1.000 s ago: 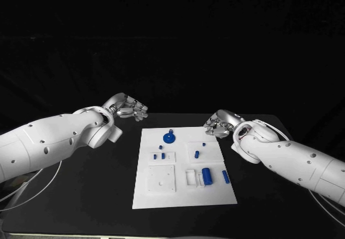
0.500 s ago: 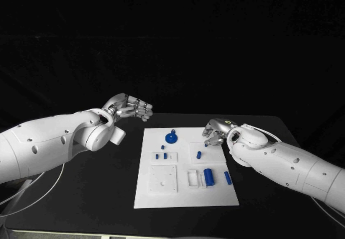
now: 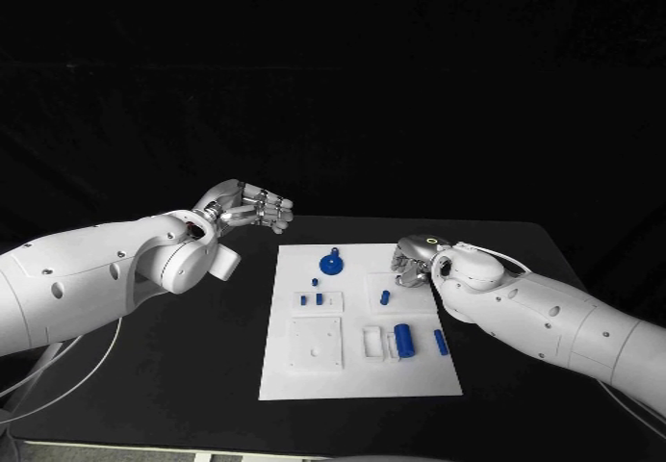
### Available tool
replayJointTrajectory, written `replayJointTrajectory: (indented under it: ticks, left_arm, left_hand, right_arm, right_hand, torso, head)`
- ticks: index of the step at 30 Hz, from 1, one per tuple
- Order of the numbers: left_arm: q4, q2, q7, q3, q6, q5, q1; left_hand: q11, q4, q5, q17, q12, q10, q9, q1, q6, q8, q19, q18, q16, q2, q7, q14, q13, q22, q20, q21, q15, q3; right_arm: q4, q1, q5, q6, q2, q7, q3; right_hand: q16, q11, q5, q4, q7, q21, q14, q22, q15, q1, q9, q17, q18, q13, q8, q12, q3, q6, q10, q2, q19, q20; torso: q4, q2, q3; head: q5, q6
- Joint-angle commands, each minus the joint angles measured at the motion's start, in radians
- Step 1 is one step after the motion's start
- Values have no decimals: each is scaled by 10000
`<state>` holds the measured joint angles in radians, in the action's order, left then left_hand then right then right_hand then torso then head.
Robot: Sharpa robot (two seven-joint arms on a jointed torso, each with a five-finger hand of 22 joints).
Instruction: Assemble the parts on the task board
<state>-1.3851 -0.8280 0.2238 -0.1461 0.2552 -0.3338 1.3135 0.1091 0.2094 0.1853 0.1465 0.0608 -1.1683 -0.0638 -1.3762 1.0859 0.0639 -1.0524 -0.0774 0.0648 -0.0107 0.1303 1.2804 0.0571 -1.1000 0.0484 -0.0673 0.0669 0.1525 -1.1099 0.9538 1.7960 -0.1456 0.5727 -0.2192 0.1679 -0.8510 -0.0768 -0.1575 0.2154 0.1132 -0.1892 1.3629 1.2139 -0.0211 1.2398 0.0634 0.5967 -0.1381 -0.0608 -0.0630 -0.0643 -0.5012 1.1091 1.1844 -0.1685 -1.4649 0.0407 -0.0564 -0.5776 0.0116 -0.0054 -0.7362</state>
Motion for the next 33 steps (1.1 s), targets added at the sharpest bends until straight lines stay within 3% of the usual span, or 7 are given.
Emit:
replayJointTrajectory:
  ticks: [1, 19, 33]
  left_arm:
    - [-48, -8, 189, 11, -108, 143, 18]
    - [-78, -35, 128, 12, -168, 144, 20]
    - [-87, -31, 90, 12, -231, 144, 49]
  left_hand:
    - [7, -3, 1, -8, -22, 55, 6, -106, -37, 3, -67, -201, -29, 23, 35, 59, 0, 9, -32, 2, -10, -80]
    - [9, -33, -4, -19, -21, 64, 8, -88, -55, -1, -89, -200, -26, 21, 45, 80, 0, 100, -29, 4, -11, -119]
    - [7, -55, -5, -17, -20, 59, 6, -88, -61, 4, -107, -198, -26, 19, 49, 90, 1, 180, -30, 2, -13, -136]
  right_arm:
    - [84, 4, 428, 314, -50, -164, -47]
    - [482, 2, 437, 173, -276, -40, -215]
    - [655, -3, 324, 124, -433, 79, -321]
  right_hand:
    - [-79, 27, 55, -18, -20, 38, 25, 56, 6, -87, 1, 25, -141, 12, 8, 35, -136, 95, 88, 67, -35, -6]
    - [-169, 82, 909, -255, -29, -44, 98, 508, 14, -189, 8, 65, -166, 10, 1, 33, -1672, 349, 283, 449, -54, -15]
    - [-189, 222, 899, -218, -124, -35, 225, 644, -111, -175, 17, 85, -4, 7, -7, 32, -1540, 786, 708, 667, -180, 112]
  torso:
    - [-7, -15, 6]
    - [-11, -25, 9]
    - [-4, -25, 20]
  head:
    - [-4, -3]
    - [8, -29]
    - [4, -110]
